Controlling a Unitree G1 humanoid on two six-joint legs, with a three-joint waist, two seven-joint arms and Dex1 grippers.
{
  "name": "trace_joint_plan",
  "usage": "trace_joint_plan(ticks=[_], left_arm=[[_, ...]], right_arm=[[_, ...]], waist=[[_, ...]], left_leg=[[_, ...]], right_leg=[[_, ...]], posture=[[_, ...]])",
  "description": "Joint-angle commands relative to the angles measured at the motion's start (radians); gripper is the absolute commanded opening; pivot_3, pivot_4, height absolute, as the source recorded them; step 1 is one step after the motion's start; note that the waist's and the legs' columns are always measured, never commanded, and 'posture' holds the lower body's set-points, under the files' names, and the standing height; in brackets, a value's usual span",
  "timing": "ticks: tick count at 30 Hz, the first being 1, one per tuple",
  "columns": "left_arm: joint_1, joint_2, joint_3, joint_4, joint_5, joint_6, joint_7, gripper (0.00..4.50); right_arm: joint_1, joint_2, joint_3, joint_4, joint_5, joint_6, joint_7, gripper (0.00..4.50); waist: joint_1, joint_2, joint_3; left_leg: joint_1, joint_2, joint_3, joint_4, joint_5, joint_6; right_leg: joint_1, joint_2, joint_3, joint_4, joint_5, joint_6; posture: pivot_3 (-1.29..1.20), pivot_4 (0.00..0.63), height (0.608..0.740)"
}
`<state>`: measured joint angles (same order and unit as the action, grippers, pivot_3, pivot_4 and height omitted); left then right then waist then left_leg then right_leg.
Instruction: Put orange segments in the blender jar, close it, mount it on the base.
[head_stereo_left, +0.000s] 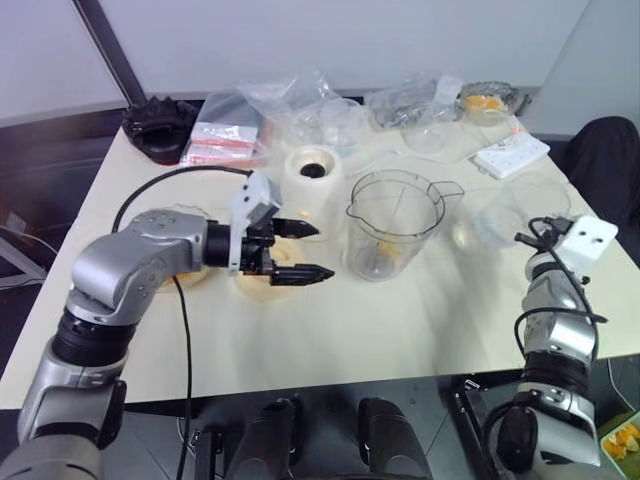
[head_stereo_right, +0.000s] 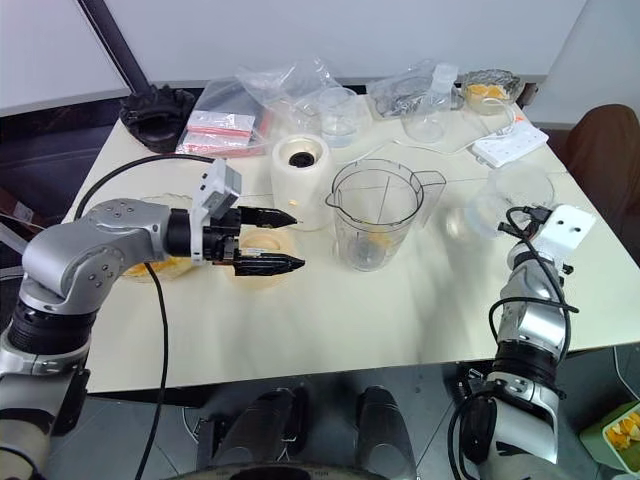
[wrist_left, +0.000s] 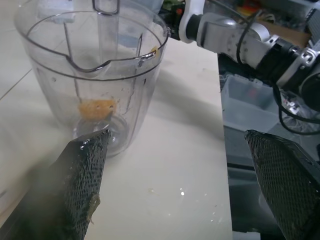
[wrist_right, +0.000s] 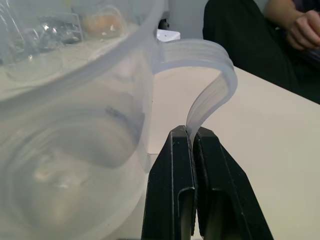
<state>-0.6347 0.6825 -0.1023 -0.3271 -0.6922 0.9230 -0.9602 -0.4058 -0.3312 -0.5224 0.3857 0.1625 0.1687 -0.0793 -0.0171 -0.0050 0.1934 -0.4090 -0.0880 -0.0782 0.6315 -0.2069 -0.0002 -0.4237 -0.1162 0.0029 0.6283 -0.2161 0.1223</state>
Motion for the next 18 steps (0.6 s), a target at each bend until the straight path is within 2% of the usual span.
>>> trace_joint_plan(ticks=[1,9,12,13,15,18], left_arm=[[-0.004,0.006,0.019,-0.026,-0.004,-0.016,-0.003,4.50],[0.007,0.012,0.017,-0.035,-0.012,-0.009,-0.016,4.50],[0.007,0.011,0.016,-0.034,-0.010,-0.008,-0.017,4.50],[0.006,0.010,0.016,-0.034,-0.009,-0.008,-0.017,4.50],[0.006,0.008,0.015,-0.034,-0.009,-0.008,-0.016,4.50],[0.006,0.006,0.014,-0.033,-0.008,-0.009,-0.016,4.50]], right_arm=[[0.010,-0.001,0.007,0.005,-0.004,-0.048,-0.020,0.02],[0.019,-0.015,0.033,0.086,-0.014,-0.107,-0.036,0.02],[0.017,-0.019,0.036,0.098,-0.012,-0.115,-0.043,0.92],[0.017,-0.020,0.038,0.101,-0.012,-0.116,-0.045,1.45],[0.019,-0.022,0.043,0.103,-0.015,-0.117,-0.049,2.21],[0.039,-0.020,0.055,0.080,-0.019,-0.112,-0.043,3.73]], waist=[[0.000,0.000,0.000],[-0.004,0.000,0.000],[-0.003,0.000,0.000],[-0.003,0.000,0.000],[-0.003,0.000,0.000],[-0.007,0.000,0.000]], left_leg=[[0.000,0.000,0.000,0.000,0.000,0.000],[0.000,0.000,0.000,0.000,0.000,0.000],[0.000,0.000,0.000,0.000,0.000,0.000],[0.000,0.000,0.000,0.000,0.000,0.000],[0.000,0.000,0.000,0.000,0.000,0.000],[0.000,0.000,0.000,0.000,0.000,0.000]], right_leg=[[0.000,0.000,0.000,0.000,-0.001,-0.001],[0.000,0.001,0.000,0.000,-0.002,-0.003],[0.000,0.001,0.000,0.000,-0.002,-0.003],[0.000,0.001,0.000,0.000,-0.002,-0.003],[0.000,0.001,0.000,0.000,-0.002,-0.003],[0.000,0.001,0.000,0.000,-0.002,-0.003]], posture=[[0.00,0.150,0.740],[0.00,0.150,0.740],[0.00,0.150,0.740],[0.00,0.150,0.740],[0.00,0.150,0.740],[0.00,0.150,0.740]])
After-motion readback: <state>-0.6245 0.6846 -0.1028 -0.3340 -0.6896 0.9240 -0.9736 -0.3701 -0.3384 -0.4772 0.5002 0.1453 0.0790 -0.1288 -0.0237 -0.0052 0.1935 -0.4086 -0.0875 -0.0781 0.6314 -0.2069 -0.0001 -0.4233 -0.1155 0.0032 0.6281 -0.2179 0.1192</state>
